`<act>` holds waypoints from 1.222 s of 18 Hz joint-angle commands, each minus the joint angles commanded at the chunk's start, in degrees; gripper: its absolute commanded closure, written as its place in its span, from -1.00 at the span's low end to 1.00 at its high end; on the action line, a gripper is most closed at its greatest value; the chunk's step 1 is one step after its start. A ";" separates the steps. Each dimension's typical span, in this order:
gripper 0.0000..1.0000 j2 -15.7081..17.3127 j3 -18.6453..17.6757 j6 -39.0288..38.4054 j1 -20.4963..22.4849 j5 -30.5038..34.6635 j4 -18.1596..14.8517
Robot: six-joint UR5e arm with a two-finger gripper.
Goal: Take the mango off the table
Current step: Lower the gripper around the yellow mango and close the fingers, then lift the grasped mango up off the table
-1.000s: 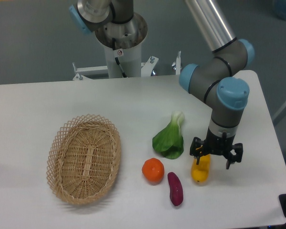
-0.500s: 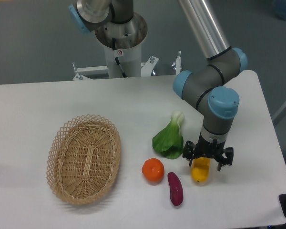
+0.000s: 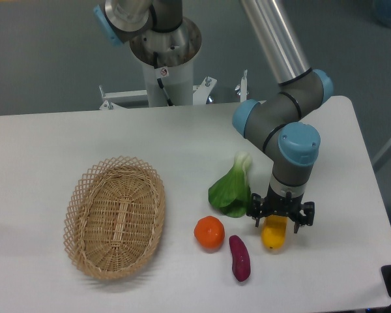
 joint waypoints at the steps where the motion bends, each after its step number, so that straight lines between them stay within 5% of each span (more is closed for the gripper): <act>1: -0.29 0.17 0.00 0.00 0.09 0.00 0.00; 3: -0.13 0.18 0.17 0.00 0.09 0.00 0.00; 10: -0.09 1.58 1.58 -0.53 0.09 0.09 -0.09; 15: 0.32 2.02 0.79 -0.70 0.17 0.44 -0.09; 22: 0.32 5.00 4.74 -8.42 0.61 -0.17 0.00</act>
